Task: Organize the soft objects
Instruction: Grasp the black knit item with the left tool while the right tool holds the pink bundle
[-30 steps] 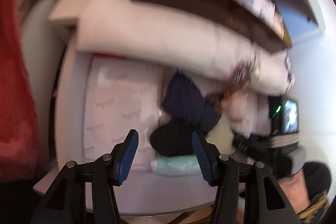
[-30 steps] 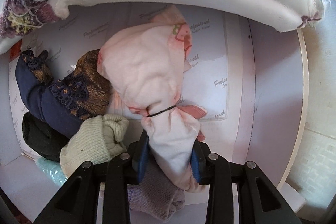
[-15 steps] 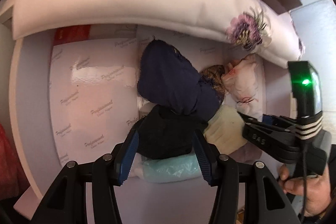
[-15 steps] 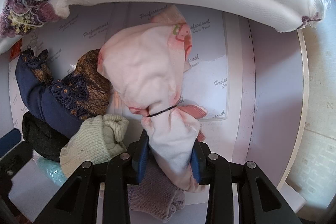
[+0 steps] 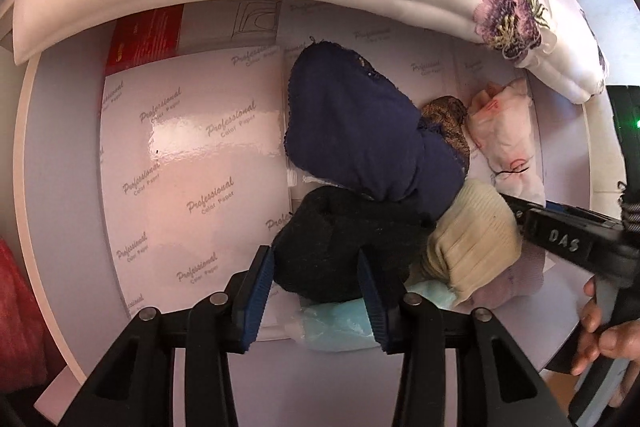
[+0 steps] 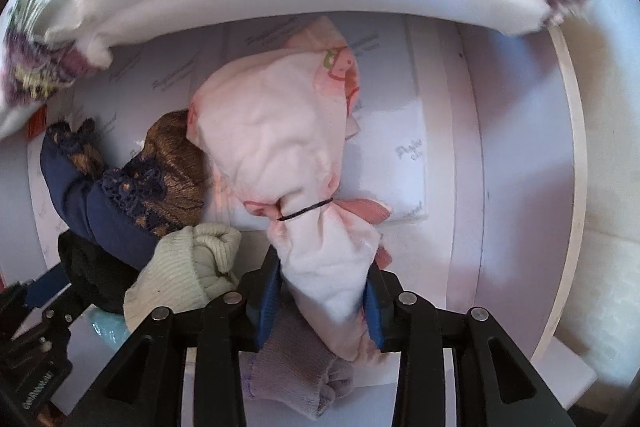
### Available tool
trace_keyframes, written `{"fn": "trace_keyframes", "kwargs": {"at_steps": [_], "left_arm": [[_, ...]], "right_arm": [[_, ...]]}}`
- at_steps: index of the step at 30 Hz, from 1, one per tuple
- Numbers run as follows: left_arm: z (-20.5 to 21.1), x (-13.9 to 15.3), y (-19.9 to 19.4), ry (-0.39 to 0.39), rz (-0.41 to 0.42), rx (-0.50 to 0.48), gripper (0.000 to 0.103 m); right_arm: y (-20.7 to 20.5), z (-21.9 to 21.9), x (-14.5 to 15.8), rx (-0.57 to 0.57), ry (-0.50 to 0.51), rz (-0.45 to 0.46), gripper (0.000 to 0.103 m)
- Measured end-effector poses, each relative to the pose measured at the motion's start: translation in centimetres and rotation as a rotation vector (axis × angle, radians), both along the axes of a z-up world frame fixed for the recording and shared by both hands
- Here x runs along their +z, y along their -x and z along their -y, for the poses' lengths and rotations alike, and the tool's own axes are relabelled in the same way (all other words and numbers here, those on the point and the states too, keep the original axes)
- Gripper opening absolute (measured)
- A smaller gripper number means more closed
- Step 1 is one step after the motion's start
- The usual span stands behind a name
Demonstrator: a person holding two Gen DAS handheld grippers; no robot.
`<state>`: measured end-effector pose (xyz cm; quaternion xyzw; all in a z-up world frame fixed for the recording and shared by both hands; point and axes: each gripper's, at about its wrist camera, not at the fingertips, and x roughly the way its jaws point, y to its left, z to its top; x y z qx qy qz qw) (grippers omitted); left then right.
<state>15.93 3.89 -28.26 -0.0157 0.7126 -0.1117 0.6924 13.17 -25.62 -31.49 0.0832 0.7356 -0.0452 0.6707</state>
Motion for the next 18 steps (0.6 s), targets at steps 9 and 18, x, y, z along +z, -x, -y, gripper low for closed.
{"fn": "trace_keyframes", "kwargs": {"at_steps": [9, 18], "left_arm": [[-0.8, -0.7, 0.5, -0.002, -0.037, 0.025, 0.044], [-1.2, -1.2, 0.9, -0.003, -0.039, 0.033, 0.047]], "right_arm": [[0.4, 3.1, 2.3, -0.118, -0.029, 0.044, 0.065], [0.3, 2.6, 2.9, -0.059, -0.007, 0.07, 0.034]]}}
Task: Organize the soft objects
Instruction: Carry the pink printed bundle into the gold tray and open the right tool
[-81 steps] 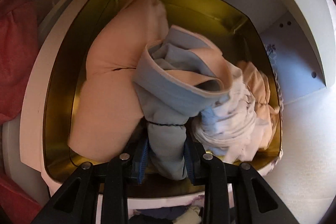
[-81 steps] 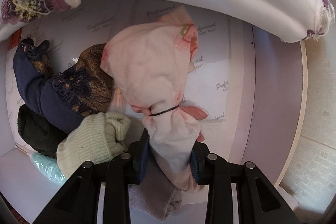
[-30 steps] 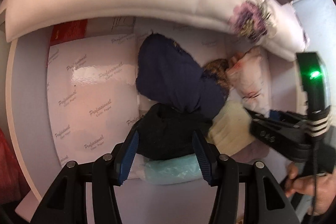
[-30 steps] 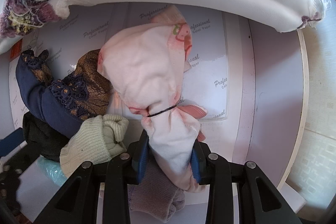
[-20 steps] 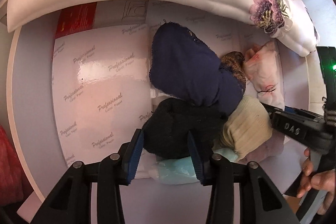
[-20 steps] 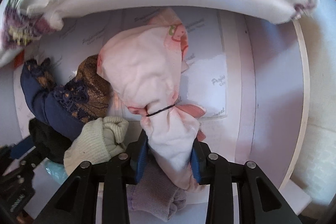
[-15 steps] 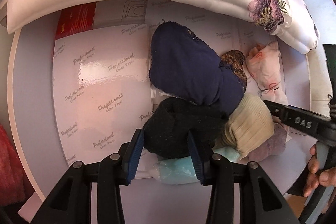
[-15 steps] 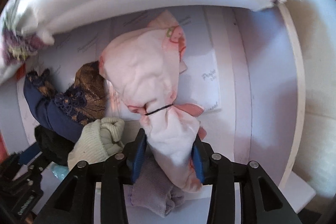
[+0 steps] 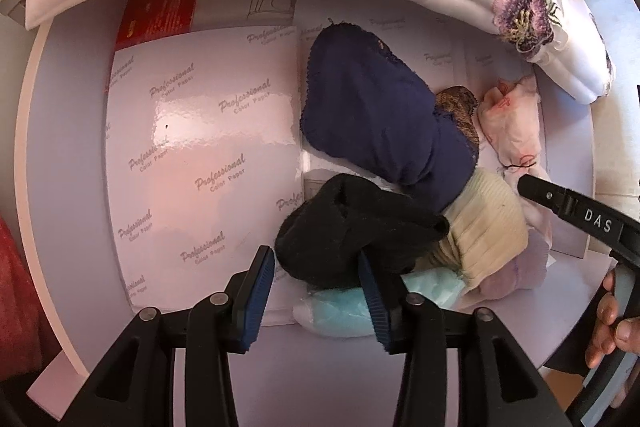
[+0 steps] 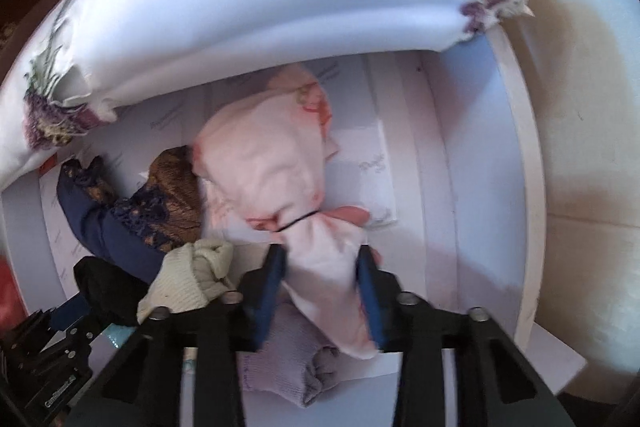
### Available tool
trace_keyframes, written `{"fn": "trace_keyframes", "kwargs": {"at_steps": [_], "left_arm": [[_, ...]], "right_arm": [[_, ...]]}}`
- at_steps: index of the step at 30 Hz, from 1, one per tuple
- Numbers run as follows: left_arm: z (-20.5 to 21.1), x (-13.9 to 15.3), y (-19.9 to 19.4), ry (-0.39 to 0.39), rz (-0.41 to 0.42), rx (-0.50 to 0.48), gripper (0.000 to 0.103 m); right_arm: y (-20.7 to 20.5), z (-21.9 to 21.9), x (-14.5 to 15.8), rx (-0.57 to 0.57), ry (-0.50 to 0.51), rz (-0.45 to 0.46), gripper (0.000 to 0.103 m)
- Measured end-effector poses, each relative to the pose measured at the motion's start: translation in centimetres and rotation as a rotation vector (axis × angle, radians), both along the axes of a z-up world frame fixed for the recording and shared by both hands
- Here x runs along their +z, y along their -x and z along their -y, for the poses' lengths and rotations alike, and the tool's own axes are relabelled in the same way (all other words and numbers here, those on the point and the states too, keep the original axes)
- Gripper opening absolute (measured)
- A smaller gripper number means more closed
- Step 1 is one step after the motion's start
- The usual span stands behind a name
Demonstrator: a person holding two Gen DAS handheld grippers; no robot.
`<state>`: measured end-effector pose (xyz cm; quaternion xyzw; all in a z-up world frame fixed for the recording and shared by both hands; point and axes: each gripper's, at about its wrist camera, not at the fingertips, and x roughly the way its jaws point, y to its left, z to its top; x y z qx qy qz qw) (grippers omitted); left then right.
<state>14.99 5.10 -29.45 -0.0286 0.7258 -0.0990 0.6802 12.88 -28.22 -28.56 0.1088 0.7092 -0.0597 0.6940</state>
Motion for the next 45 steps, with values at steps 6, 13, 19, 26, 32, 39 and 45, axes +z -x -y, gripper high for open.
{"fn": "trace_keyframes", "kwargs": {"at_steps": [6, 13, 19, 26, 32, 39, 45], "left_arm": [[0.3, -0.2, 0.2, -0.002, 0.011, -0.01, 0.047], [0.6, -0.1, -0.1, -0.003, 0.006, -0.011, 0.047], [0.4, -0.2, -0.2, -0.002, 0.001, -0.011, 0.047], [0.2, -0.4, -0.1, -0.003, -0.007, -0.011, 0.047], [0.1, -0.4, 0.0, -0.003, -0.014, -0.011, 0.047], [0.3, -0.4, 0.0, -0.011, -0.011, -0.019, 0.047], [0.4, -0.5, 0.0, -0.013, -0.01, -0.021, 0.047]], "right_arm": [[0.0, 0.1, -0.3, 0.003, -0.01, -0.013, 0.034], [-0.5, 0.0, -1.3, 0.033, 0.009, -0.009, 0.032], [-0.2, -1.3, -0.1, 0.058, 0.046, 0.015, 0.025], [0.1, -2.9, 2.6, 0.117, 0.059, 0.04, 0.025], [1.0, -3.7, 5.2, 0.18, 0.049, 0.067, 0.024], [2.4, -4.8, 10.3, 0.257, -0.028, 0.148, 0.023], [2.8, -4.0, 16.2, 0.254, -0.101, 0.271, 0.021]]}}
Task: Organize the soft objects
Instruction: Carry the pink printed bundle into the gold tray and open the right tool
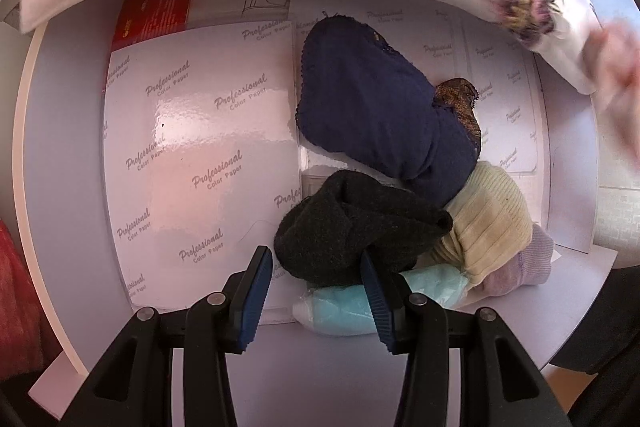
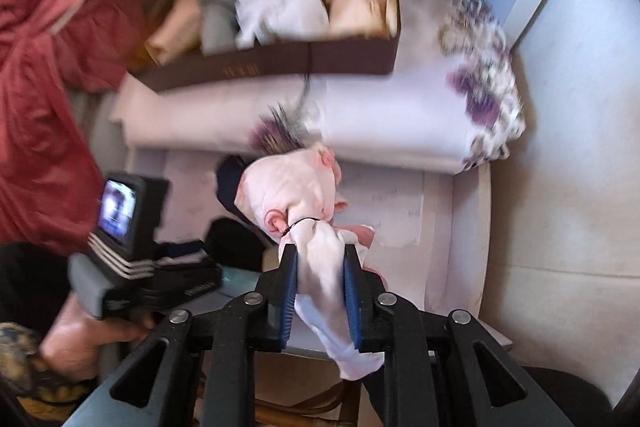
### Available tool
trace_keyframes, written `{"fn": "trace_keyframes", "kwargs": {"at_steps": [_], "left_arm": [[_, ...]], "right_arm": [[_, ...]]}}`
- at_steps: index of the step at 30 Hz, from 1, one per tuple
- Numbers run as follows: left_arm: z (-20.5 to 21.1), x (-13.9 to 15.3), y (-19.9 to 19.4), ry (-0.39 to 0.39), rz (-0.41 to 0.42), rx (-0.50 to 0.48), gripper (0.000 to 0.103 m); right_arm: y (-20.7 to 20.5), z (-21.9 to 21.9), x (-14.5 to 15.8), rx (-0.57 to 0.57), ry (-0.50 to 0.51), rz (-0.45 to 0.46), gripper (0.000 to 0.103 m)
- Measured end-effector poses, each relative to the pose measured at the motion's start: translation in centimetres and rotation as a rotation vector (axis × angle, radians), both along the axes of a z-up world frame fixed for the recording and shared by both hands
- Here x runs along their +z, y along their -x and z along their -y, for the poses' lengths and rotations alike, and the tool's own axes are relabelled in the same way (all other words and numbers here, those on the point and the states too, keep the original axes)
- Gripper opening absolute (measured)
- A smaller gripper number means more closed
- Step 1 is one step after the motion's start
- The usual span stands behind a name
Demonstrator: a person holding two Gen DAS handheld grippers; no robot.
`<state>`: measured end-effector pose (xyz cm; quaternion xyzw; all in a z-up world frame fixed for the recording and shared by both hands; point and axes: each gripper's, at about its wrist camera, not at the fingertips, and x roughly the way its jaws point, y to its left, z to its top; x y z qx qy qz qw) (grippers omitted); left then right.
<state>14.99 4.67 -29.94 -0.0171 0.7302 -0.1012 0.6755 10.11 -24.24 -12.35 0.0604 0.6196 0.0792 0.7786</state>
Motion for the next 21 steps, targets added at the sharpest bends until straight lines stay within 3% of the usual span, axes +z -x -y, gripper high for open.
{"fn": "trace_keyframes", "kwargs": {"at_steps": [13, 21], "left_arm": [[0.8, 0.1, -0.1, -0.003, 0.001, 0.0, 0.047], [0.7, 0.2, 0.3, -0.004, -0.005, -0.001, 0.047]], "right_arm": [[-2.2, 1.5, 7.0, -0.06, -0.096, 0.181, 0.02], [-9.1, 0.3, 7.3, -0.162, -0.088, 0.278, 0.02]]}}
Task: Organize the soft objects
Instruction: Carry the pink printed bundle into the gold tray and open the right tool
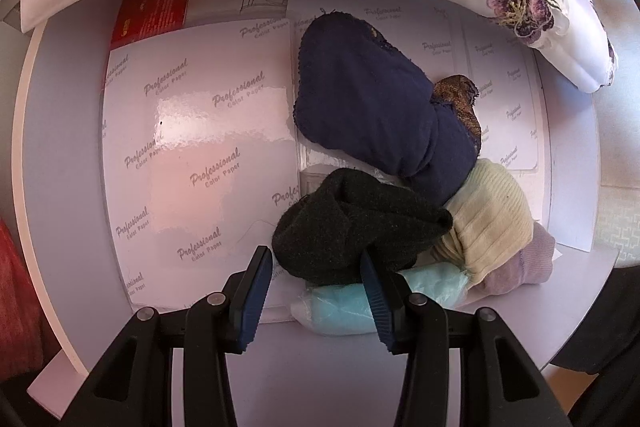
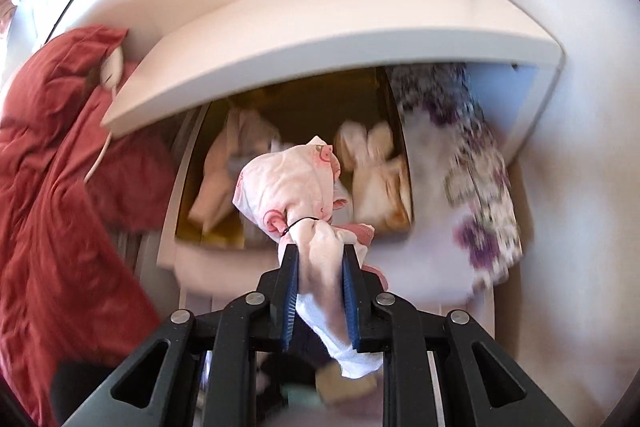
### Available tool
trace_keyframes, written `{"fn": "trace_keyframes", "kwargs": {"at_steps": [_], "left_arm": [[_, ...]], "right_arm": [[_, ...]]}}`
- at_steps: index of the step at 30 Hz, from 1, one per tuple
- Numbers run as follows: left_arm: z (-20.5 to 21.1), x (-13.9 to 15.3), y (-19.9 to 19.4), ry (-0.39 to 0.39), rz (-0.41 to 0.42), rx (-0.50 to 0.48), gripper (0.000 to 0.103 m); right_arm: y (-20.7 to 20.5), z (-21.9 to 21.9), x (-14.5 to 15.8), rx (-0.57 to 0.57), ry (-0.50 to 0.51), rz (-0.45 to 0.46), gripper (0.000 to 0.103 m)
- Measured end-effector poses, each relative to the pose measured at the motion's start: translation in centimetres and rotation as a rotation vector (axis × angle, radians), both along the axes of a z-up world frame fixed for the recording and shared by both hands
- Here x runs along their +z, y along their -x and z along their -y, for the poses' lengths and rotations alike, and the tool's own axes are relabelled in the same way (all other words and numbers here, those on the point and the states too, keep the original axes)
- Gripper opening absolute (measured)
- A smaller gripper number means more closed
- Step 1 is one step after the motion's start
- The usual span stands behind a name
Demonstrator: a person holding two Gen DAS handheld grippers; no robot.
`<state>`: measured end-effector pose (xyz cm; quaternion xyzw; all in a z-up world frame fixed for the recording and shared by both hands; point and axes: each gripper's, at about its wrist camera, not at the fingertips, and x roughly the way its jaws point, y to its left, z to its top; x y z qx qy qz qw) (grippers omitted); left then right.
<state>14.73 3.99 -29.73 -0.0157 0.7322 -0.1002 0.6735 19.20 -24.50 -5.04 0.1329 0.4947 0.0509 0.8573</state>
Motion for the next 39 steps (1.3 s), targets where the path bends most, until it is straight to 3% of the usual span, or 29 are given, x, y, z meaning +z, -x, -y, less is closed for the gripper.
{"fn": "trace_keyframes", "kwargs": {"at_steps": [9, 13, 18, 26, 33, 39], "left_arm": [[-0.6, -0.3, 0.4, 0.012, -0.025, 0.023, 0.047], [-0.8, -0.4, 0.5, 0.013, -0.027, 0.028, 0.047], [-0.8, -0.7, 0.3, 0.013, -0.027, 0.027, 0.047], [-0.5, -0.6, 0.3, 0.009, -0.024, 0.022, 0.047], [0.0, -0.2, 0.4, 0.005, -0.016, 0.013, 0.047], [0.0, -0.1, 0.3, 0.008, -0.014, 0.011, 0.047]], "right_arm": [[-7.7, -2.9, -3.3, -0.126, 0.098, 0.051, 0.02], [-9.7, -3.9, -5.2, -0.136, 0.17, 0.055, 0.021], [-11.2, -3.9, -7.2, -0.093, 0.19, 0.002, 0.024], [-8.2, -2.3, -6.3, -0.095, 0.127, 0.035, 0.043], [-4.0, -0.7, -4.5, -0.119, 0.099, 0.061, 0.045], [0.2, 0.5, -3.7, -0.104, 0.133, 0.057, 0.053]]}}
